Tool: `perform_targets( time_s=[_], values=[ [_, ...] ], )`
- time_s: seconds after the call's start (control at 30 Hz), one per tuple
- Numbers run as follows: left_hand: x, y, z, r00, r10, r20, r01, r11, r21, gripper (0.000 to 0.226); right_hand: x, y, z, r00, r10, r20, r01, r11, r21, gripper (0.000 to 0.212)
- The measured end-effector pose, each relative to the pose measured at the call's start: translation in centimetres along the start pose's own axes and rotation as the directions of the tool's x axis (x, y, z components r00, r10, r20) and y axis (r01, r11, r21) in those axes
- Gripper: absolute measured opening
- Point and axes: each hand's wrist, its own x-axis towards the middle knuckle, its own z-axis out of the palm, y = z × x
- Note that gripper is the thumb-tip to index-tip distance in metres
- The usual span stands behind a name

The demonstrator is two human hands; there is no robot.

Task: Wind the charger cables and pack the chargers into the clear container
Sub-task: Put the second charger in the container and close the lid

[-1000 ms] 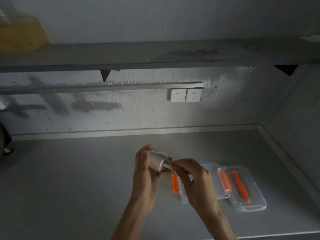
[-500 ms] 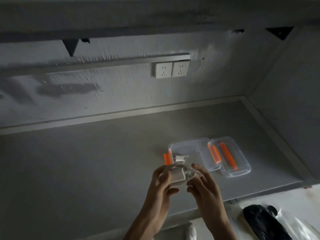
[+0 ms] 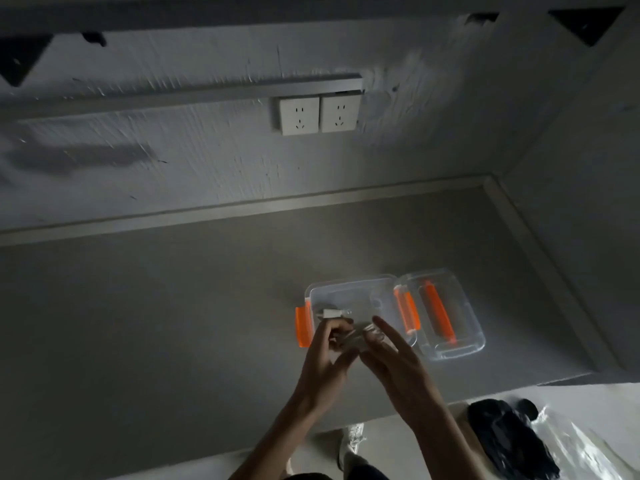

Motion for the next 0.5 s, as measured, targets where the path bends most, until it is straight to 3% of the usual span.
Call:
perform_targets(
  time_s=[0.1, 0.17, 0.2, 0.23, 0.3, 0.4, 0.43, 0.5],
  values=[
    [4.8, -0.9, 0.7, 0.998, 0.029, 0.060, -0.033, 0.997, 0.067, 0.048, 5.0, -1.5, -1.5, 0.999, -0.006, -0.032, 0.009, 0.995, 0.097, 0.053],
    [8.1, -2.0, 1.1, 0.994, -0.114, 0.005, 0.113, 0.992, 0.062, 0.065, 8.3, -2.5, -2.0, 0.997, 0.027, -0.066, -0.022, 0.997, 0.076, 0.054],
    [9.6, -2.8, 1.2, 0.972, -0.223, -0.069, 0.227, 0.972, 0.056, 0.063, 9.6, -2.7, -2.1, 0.994, 0.057, -0.093, -0.051, 0.997, 0.063, 0.052],
    [10.9, -3.6, 1.3, 0.935, -0.322, -0.150, 0.330, 0.943, 0.032, 0.050, 10.7, -2.8, -2.2, 0.986, 0.090, -0.139, -0.085, 0.995, 0.044, 0.050],
    [12.7, -5.7, 1.3, 0.822, -0.547, -0.161, 0.530, 0.837, -0.134, 0.009, 12.2, -2.4, -2.4, 0.959, 0.111, -0.260, -0.114, 0.993, 0.002, 0.050],
    [13.7, -7.9, 2.1, 0.639, -0.738, -0.214, 0.667, 0.671, -0.323, 0.024, 13.4, -1.1, -2.3, 0.933, 0.134, -0.335, -0.154, 0.987, -0.035, 0.060],
    [13.5, -9.0, 2.7, 0.591, -0.766, -0.253, 0.664, 0.640, -0.386, 0.029, 13.5, -0.7, -2.0, 0.932, 0.159, -0.326, -0.179, 0.983, -0.032, 0.055],
    [13.1, -10.0, 4.0, 0.528, -0.818, -0.227, 0.674, 0.566, -0.474, 0.038, 13.5, 0.0, -1.1, 0.926, 0.175, -0.336, -0.209, 0.975, -0.070, 0.021]
  ],
)
